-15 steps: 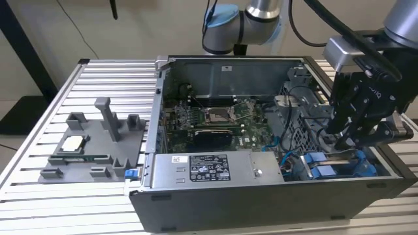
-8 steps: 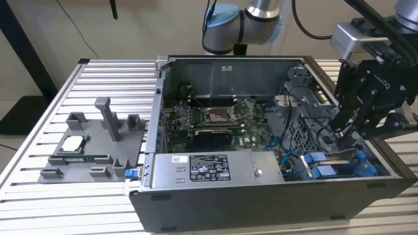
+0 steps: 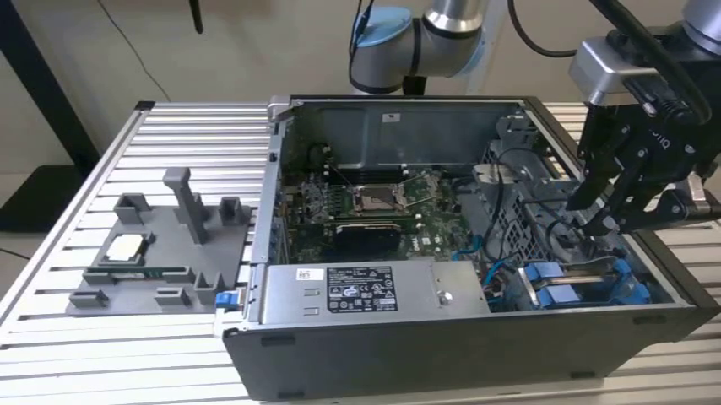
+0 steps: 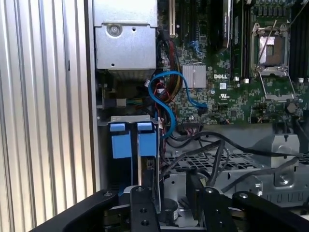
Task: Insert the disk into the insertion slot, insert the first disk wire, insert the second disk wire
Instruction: 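Insert the first disk wire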
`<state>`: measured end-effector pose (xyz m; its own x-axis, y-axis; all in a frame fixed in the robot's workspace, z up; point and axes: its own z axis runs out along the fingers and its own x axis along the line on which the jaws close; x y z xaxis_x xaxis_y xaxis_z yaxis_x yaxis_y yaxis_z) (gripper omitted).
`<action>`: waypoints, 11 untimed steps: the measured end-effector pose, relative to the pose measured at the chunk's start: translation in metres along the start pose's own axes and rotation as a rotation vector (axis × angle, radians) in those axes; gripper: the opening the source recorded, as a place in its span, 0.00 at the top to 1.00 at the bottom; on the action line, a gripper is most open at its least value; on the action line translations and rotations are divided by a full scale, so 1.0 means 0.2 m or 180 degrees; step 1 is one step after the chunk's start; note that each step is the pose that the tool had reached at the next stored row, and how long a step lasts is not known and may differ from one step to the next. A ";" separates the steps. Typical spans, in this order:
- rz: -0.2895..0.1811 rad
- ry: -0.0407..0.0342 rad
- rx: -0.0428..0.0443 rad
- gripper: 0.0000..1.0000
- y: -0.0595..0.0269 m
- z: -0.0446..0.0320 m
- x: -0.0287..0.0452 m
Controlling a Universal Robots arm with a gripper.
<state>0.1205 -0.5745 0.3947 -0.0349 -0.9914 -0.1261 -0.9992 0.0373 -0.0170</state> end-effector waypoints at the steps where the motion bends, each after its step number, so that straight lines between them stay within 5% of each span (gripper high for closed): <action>1: 0.0000 -0.0005 0.0000 0.59 0.000 -0.004 -0.001; 5: 0.0002 -0.0019 0.0006 0.59 0.000 -0.006 -0.001; 7: 0.0004 -0.0061 0.0006 0.59 -0.001 -0.012 -0.002; 11: 0.0003 -0.0069 0.0012 0.59 -0.001 -0.026 -0.005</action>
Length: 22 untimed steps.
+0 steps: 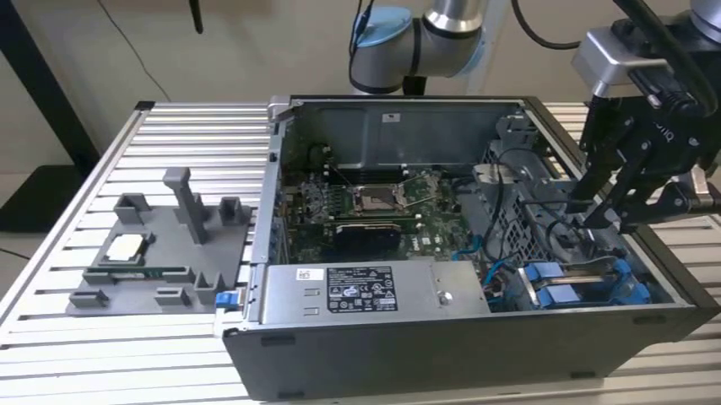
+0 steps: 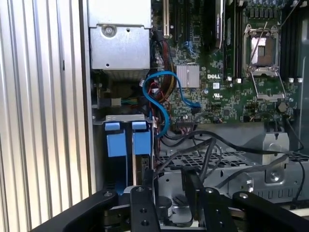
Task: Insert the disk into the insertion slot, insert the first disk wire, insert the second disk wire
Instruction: 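Insert the first disk wire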
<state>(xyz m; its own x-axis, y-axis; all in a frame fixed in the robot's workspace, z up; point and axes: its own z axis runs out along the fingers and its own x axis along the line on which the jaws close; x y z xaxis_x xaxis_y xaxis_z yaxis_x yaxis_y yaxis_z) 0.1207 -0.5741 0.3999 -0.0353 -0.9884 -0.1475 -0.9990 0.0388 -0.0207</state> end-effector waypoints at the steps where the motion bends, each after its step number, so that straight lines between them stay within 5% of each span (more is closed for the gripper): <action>1: -0.0002 -0.0004 0.0016 0.59 0.000 0.002 -0.003; 6: -0.0013 -0.0027 0.0092 0.59 0.001 0.015 -0.028; 11: -0.0017 -0.0031 0.0140 0.59 0.006 0.035 -0.058; 22: 0.0003 -0.0002 0.0152 0.59 0.035 0.053 -0.064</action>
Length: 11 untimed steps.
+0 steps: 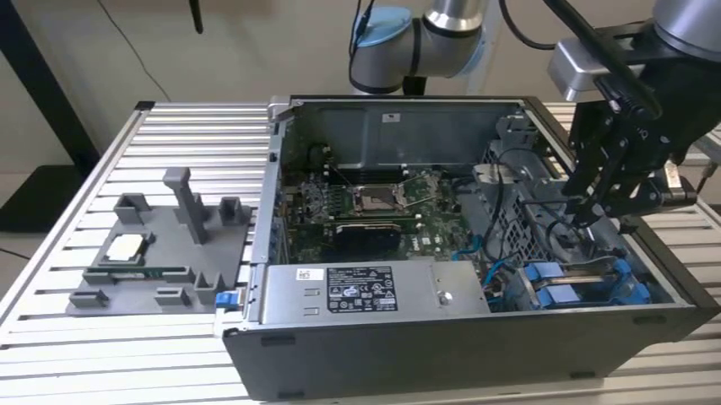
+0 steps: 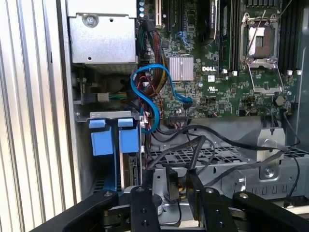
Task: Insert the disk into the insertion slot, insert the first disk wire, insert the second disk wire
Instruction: 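Insert the first disk wire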
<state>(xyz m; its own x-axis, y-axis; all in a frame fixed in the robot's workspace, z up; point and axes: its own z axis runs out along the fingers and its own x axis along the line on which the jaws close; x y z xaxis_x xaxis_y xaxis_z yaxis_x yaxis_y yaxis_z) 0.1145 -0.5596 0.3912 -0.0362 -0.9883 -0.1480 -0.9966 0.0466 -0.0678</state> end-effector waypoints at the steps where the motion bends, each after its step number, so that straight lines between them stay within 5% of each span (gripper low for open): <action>1: 0.0000 0.0001 0.0003 0.59 0.001 0.003 0.000; 6: 0.0000 0.0002 0.0006 0.59 0.001 0.003 0.000; 11: -0.0001 0.0001 0.0007 0.75 0.001 0.003 0.000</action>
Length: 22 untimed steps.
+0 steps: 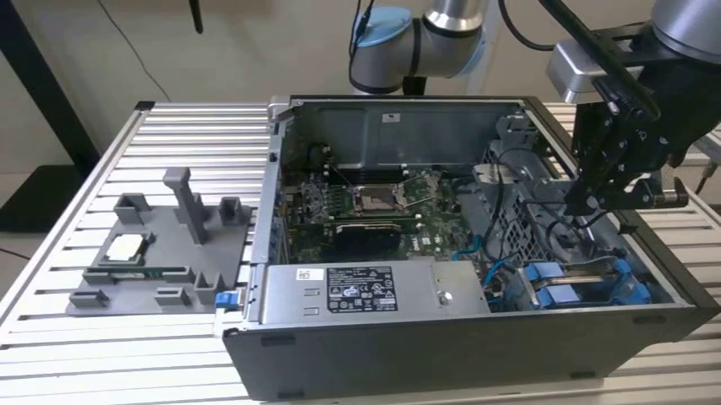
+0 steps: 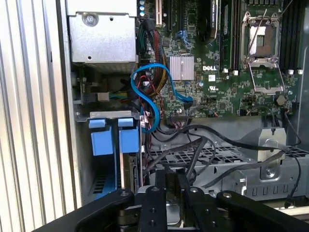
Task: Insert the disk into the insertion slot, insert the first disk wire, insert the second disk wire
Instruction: 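Insert the first disk wire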
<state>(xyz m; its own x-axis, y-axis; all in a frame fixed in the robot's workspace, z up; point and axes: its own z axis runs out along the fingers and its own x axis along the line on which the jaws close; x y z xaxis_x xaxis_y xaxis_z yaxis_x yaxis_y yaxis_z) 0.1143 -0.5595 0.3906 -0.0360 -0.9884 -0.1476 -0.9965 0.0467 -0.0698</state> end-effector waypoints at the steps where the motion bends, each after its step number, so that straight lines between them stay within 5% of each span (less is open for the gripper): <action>1: 0.0000 0.0000 0.0000 0.80 0.000 0.000 0.000; 22: -0.0001 0.0002 0.0003 0.80 -0.021 0.028 0.007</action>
<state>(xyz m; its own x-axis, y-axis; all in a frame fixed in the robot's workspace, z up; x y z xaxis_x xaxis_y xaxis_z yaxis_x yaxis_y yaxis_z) 0.1188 -0.5603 0.3852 -0.0358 -0.9885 -0.1470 -0.9964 0.0466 -0.0707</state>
